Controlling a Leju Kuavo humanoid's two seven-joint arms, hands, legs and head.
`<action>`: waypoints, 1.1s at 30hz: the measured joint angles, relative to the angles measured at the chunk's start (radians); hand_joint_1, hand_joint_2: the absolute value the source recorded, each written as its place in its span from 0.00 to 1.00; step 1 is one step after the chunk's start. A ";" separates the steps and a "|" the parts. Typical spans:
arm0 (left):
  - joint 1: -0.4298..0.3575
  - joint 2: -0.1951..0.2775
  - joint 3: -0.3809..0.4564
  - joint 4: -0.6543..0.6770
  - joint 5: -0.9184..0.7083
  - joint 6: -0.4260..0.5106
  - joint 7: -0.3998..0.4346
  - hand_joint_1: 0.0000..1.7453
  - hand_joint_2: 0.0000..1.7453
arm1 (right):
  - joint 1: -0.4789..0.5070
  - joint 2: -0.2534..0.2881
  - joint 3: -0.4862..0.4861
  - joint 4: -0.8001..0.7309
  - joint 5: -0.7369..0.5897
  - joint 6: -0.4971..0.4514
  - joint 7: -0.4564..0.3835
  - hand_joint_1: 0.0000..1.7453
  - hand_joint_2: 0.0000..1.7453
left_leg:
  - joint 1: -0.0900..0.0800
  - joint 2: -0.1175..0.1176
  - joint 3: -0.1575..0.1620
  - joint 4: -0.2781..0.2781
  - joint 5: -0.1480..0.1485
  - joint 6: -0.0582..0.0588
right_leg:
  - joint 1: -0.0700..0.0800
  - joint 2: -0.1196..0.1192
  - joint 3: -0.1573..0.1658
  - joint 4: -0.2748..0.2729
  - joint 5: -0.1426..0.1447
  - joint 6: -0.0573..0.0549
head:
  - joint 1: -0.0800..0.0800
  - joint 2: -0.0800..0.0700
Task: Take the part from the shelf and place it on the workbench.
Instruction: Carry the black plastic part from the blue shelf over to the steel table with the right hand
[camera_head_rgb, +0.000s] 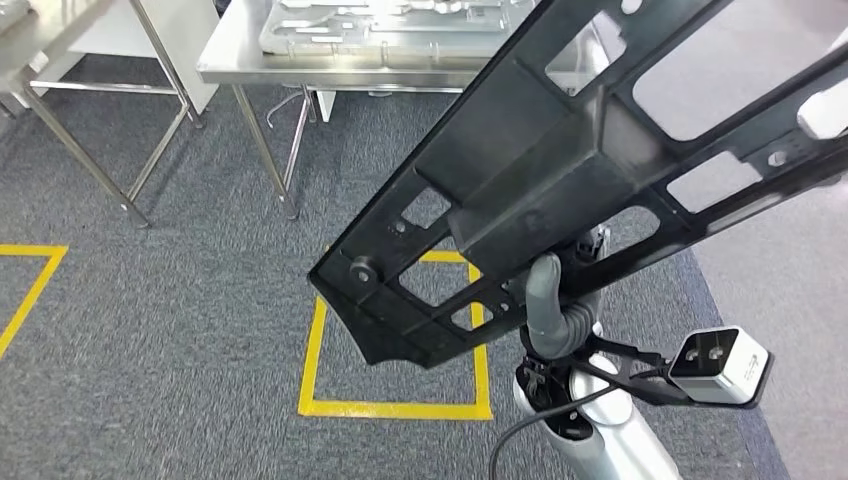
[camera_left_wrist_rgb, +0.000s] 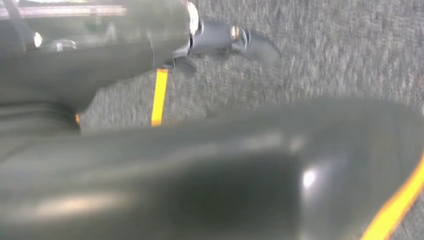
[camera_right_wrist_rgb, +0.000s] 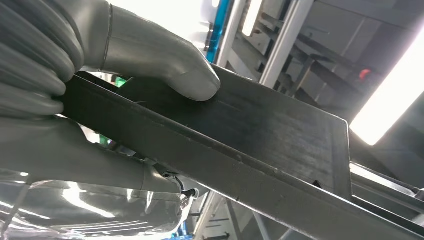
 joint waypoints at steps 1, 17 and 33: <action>0.000 0.000 -0.001 0.000 0.000 0.000 0.000 0.00 0.00 | 0.000 -0.002 0.001 -0.001 0.000 0.000 0.000 1.00 1.00 | 0.001 0.000 0.005 -0.003 -0.001 0.006 | -0.001 -0.001 0.001 0.004 0.000 0.006 | 0.000 0.000; 0.004 -0.002 -0.005 0.001 0.004 0.000 -0.015 0.00 0.00 | 0.025 -0.015 0.005 -0.006 0.003 0.035 0.000 1.00 1.00 | 0.002 0.009 0.119 0.030 -0.085 -0.014 | 0.007 -0.030 -0.087 0.016 0.048 -0.023 | 0.001 0.000; 0.018 0.003 -0.006 0.006 0.007 0.002 -0.030 0.00 0.00 | 0.056 -0.023 0.011 0.038 0.036 -0.008 0.002 1.00 1.00 | -0.005 -0.001 -0.091 0.027 0.051 0.022 | 0.003 -0.007 0.114 0.047 -0.095 0.004 | 0.001 0.000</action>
